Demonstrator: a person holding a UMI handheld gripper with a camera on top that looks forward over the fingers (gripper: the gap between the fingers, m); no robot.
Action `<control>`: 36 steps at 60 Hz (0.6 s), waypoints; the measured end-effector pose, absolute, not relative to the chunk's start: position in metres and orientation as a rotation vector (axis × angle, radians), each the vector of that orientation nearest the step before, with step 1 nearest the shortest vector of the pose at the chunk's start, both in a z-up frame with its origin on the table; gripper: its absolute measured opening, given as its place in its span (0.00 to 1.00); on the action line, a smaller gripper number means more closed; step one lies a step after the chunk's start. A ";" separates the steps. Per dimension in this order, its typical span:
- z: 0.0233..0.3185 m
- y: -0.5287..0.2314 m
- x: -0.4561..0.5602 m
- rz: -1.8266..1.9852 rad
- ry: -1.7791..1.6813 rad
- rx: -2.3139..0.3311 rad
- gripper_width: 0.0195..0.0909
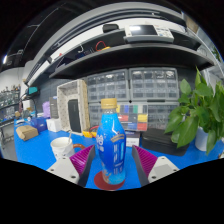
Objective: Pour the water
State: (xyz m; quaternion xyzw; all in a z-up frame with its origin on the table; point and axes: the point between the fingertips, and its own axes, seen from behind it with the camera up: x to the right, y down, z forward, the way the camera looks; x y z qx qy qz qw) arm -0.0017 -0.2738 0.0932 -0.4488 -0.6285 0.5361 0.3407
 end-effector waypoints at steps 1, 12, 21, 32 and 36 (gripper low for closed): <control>0.092 -0.273 0.003 1.393 -1.642 -1.174 0.79; 0.084 -0.264 0.057 1.372 -1.672 -1.199 0.88; 0.080 -0.240 0.090 1.255 -1.635 -1.268 0.88; 0.087 -0.231 0.113 1.215 -1.620 -1.281 0.88; 0.096 -0.227 0.116 1.207 -1.599 -1.257 0.88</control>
